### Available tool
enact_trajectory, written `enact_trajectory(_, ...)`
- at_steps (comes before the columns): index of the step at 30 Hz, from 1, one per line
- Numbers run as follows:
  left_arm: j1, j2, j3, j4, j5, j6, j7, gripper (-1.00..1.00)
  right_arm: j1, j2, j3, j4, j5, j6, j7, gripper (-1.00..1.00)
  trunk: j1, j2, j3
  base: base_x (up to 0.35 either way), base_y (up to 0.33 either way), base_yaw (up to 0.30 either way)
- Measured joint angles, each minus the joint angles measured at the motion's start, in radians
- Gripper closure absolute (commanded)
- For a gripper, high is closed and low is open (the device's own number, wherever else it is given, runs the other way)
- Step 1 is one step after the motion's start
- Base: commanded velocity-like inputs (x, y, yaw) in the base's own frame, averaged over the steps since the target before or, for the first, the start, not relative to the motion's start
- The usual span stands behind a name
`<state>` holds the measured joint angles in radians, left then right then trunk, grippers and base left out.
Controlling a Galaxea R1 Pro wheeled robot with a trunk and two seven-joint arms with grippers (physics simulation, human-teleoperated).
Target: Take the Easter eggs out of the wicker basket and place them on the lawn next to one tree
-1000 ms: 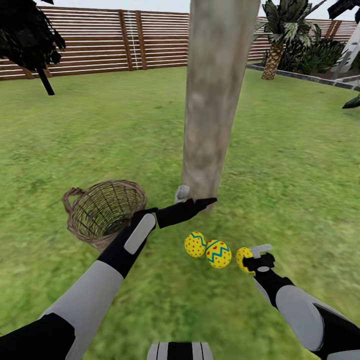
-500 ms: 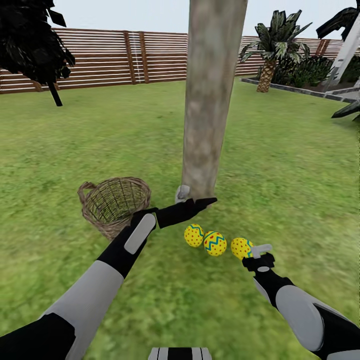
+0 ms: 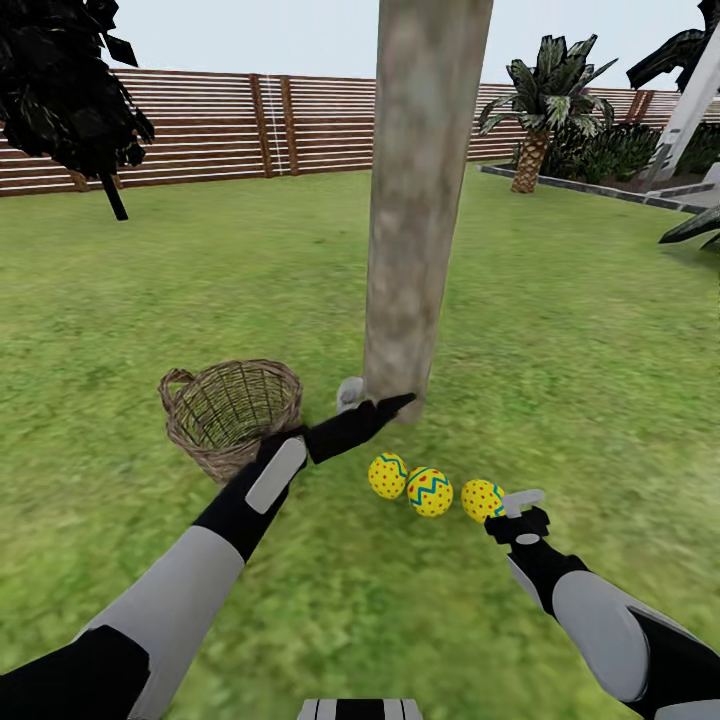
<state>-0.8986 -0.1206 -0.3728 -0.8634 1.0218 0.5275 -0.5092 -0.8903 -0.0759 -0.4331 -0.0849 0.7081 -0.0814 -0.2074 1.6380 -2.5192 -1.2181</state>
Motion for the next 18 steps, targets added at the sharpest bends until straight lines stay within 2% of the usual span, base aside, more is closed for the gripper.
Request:
enact_trajectory(2,0.0,0.002,-0.001,0.02,0.066,-0.011,0.0,-1.0,0.0,0.002,0.0,0.0,0.0,0.0,0.0,-1.0,0.0,0.0,0.0,0.0,0.0,0.0)
enact_trajectory(4,0.0,0.007,-0.001,0.024,0.086,-0.014,-0.001,-1.0,0.0,0.001,0.0,0.0,0.0,0.0,0.0,-1.0,0.0,0.0,0.0,0.0,0.0,0.0)
enact_trajectory(9,0.0,0.01,-0.002,0.027,0.093,-0.016,-0.001,-1.0,0.0,0.002,0.0,0.0,0.0,0.0,0.0,-1.0,0.002,-0.001,-0.015,0.0,0.0,0.0)
enact_trajectory(18,0.0,0.002,-0.007,0.031,0.083,-0.015,0.012,-1.0,0.0,-0.003,0.0,0.0,-0.002,0.0,0.0,-1.0,0.006,-0.003,-0.05,0.0,0.0,0.0)
